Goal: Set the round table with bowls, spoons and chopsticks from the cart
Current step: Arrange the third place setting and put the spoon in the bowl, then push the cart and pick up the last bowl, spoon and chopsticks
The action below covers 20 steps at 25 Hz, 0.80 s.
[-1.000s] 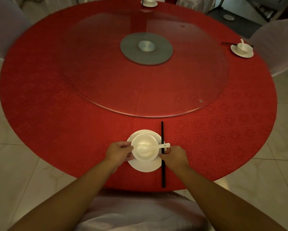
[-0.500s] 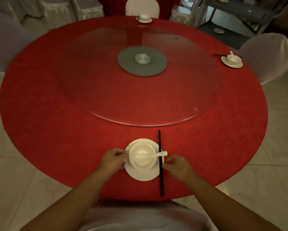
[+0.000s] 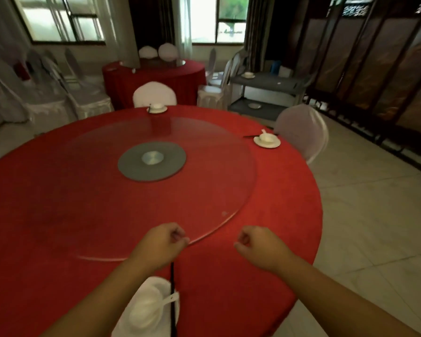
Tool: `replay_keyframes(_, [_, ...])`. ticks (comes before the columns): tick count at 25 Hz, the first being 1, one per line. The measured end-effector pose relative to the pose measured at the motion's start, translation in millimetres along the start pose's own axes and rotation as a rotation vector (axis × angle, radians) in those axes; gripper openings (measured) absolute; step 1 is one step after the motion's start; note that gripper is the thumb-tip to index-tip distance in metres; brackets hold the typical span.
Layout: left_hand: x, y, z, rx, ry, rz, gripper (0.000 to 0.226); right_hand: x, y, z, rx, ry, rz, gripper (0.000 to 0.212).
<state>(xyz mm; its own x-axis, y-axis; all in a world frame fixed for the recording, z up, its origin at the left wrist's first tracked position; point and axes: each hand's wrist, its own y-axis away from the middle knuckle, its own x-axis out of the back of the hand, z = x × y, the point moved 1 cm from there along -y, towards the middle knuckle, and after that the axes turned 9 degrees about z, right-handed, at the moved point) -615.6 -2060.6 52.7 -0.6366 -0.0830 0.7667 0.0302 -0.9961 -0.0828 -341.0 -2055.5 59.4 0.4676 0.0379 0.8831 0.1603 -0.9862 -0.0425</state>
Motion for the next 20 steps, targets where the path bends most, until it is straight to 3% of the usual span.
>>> replay_keyframes(5, [-66.2,-81.5,172.9,-0.241,-0.060,0.002,0.008,135.1,-39.9,98.5,0.146,0.127,0.160,0.027])
replay_keyframes(11, [-173.5,-166.0,383.0,-0.376,-0.013,0.022,0.010,284.5,-77.6,245.6,0.086,0.184,0.212,0.023])
replay_keyframes(16, [-230.9,-241.4,486.9,-0.377,-0.043,0.027,0.014,371.9,-126.9,356.3,-0.006,0.139,0.241,0.022])
replay_keyframes(20, [-272.2,-326.6,528.2,-0.379,-0.132,0.058,0.016,407.0,-195.4,436.4,-0.073,0.153,0.244,0.023])
